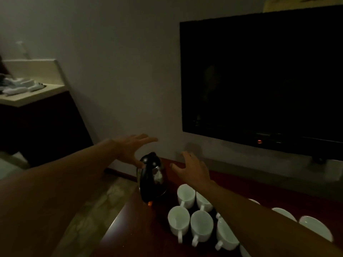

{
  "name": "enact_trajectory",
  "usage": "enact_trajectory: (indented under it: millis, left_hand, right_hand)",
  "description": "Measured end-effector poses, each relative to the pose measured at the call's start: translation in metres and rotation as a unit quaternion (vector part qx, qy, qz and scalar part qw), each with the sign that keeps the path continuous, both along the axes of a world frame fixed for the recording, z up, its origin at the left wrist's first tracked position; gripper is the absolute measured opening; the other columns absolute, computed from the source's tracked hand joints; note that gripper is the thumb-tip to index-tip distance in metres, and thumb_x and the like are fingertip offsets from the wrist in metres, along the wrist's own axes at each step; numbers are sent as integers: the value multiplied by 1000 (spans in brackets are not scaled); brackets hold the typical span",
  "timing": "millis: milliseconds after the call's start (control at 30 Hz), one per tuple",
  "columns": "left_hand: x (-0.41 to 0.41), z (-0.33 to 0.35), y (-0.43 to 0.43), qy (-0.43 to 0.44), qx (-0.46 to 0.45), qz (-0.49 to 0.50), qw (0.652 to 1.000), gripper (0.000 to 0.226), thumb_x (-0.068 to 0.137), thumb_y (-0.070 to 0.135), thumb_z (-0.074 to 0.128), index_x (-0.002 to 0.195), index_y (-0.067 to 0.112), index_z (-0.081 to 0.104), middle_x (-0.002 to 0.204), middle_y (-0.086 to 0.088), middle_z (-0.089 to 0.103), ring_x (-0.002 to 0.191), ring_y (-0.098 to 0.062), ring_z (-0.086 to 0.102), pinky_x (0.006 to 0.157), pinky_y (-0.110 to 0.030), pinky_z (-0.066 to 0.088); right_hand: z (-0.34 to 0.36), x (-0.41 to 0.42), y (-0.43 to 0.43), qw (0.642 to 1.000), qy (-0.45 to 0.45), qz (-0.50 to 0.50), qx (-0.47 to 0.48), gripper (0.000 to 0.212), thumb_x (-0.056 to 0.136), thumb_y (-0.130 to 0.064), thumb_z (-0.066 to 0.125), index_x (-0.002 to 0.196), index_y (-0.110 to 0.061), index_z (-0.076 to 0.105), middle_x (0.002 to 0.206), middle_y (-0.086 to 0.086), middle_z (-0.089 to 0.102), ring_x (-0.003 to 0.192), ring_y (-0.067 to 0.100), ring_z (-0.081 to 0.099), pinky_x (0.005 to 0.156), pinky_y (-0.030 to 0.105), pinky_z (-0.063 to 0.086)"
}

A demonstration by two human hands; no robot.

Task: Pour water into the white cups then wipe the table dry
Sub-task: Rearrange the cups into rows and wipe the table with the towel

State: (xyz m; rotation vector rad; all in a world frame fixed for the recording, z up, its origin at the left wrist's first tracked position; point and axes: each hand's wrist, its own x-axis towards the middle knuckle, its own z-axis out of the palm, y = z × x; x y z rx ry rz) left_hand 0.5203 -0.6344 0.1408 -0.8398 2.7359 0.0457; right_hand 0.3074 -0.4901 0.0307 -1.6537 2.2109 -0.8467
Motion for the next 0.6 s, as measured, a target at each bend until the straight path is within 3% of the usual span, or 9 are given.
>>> enact_trajectory:
  millis: [133, 300, 400, 600]
  left_hand:
    - [23, -31, -33, -3, 19, 22, 1000, 119, 65, 80, 71, 153, 50, -2, 163, 5, 14, 149, -25, 21, 119, -48, 26]
    - [14, -72, -67, -23, 41, 8, 999, 120, 67, 66, 80, 155, 45, 1, 159, 3, 20, 145, -26, 27, 115, -48, 33]
    - [-3, -91, -83, -18, 58, -26, 998, 122, 66, 57, 85, 157, 39, 5, 156, 1, 25, 143, -27, 30, 114, -50, 33]
    - [-25, -99, -117, -61, 78, -71, 993, 134, 59, 65, 86, 155, 47, -5, 165, 1, 2, 152, -27, 8, 120, -57, 20]
  right_hand:
    - [-22, 26, -39, 999, -7, 28, 26, 74, 84, -75, 50, 139, -26, 47, 138, -3, 53, 124, 20, 54, 99, 42, 46]
    - [-51, 42, -66, 997, -32, 43, 57, 42, 84, -65, 55, 108, -31, 52, 108, -5, 56, 96, 19, 61, 81, 38, 52]
    - [-66, 46, -73, 996, -26, 43, 74, 44, 84, -64, 53, 109, -28, 50, 106, -4, 55, 94, 19, 60, 78, 35, 50]
    - [-75, 47, -85, 995, -24, -11, 92, 46, 82, -70, 51, 106, -30, 48, 104, -5, 54, 92, 18, 58, 77, 36, 49]
